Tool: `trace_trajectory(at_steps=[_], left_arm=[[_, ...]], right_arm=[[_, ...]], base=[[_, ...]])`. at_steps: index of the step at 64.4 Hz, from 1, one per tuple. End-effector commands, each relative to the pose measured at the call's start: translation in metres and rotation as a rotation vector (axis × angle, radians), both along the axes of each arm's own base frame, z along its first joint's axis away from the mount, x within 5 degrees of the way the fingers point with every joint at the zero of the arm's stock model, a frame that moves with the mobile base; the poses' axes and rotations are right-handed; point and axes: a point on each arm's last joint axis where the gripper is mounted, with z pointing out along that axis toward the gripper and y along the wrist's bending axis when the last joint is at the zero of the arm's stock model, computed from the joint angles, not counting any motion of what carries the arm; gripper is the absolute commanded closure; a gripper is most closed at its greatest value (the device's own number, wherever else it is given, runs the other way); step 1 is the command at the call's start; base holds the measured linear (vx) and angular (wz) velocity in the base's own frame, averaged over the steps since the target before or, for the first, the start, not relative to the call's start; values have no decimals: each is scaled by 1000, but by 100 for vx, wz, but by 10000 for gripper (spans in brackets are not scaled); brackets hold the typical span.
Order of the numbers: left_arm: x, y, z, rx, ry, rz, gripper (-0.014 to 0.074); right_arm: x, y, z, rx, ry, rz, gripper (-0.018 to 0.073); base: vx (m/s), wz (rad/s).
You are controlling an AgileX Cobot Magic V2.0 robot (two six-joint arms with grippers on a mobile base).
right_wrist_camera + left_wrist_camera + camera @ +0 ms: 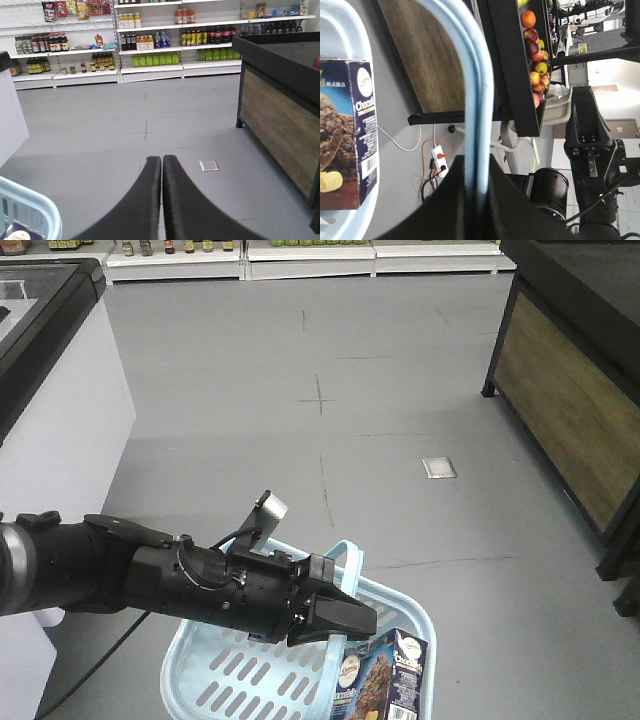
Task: Left arm holds basket, right arm returns cookies
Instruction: 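Drive forward toward the drink shelves holding the basket in the left gripper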
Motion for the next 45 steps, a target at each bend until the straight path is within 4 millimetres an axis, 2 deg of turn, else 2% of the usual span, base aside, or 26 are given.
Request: trace_trajectory(at_steps=[1, 45], left_arm=[[-2, -3, 33, -135, -39, -8, 604], [-2, -3, 33, -134, -39, -6, 604]], right_arm=[[0, 1, 6, -7, -82, 7, 568], [0, 1, 6, -7, -82, 7, 568]], base=[[29, 0], [31, 6]])
